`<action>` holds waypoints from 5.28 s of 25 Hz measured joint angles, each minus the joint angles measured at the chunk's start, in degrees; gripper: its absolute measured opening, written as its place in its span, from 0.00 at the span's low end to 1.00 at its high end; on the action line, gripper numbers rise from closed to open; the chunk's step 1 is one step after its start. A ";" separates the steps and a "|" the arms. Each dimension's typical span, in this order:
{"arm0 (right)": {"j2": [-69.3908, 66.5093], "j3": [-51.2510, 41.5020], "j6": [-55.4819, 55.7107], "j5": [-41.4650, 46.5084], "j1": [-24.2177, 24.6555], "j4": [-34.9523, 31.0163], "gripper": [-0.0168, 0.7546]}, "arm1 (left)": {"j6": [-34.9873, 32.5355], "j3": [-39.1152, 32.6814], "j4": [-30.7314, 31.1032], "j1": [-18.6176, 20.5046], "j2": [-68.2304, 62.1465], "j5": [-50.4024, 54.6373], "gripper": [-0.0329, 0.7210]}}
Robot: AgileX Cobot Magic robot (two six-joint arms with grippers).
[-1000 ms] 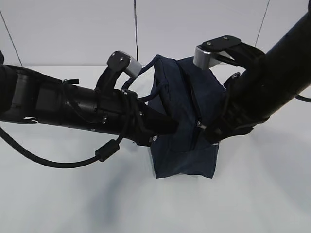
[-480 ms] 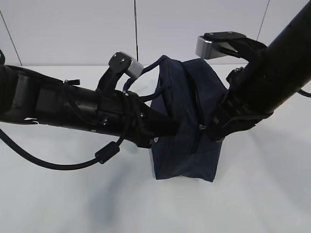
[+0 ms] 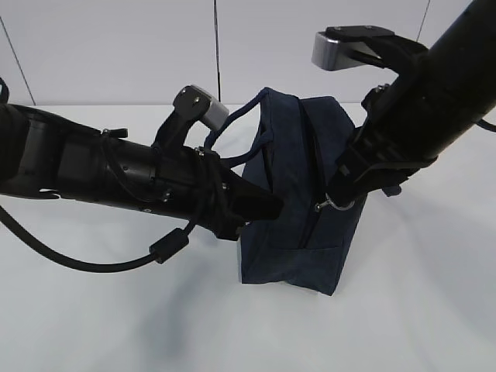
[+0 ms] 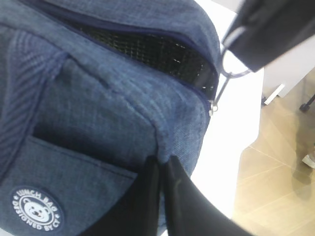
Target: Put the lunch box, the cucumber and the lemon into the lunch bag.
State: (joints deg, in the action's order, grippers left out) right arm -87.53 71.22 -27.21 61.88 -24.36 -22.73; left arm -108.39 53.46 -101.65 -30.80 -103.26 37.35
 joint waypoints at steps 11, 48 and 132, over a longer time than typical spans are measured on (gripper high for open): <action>-1.32 0.00 0.19 -7.24 0.00 -0.10 0.03 | -0.10 0.00 0.36 0.00 0.00 -0.82 0.03; -6.99 3.54 5.99 -21.20 0.00 -1.52 0.03 | -0.10 0.00 0.73 0.00 0.00 -2.12 0.03; -43.56 48.95 9.84 -14.15 14.34 -5.45 0.03 | -0.10 -1.01 1.99 0.11 0.00 -3.76 0.03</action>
State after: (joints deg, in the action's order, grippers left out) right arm -131.09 120.18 -17.37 47.72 -10.02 -28.18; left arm -108.49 52.45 -99.66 -30.69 -103.26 33.59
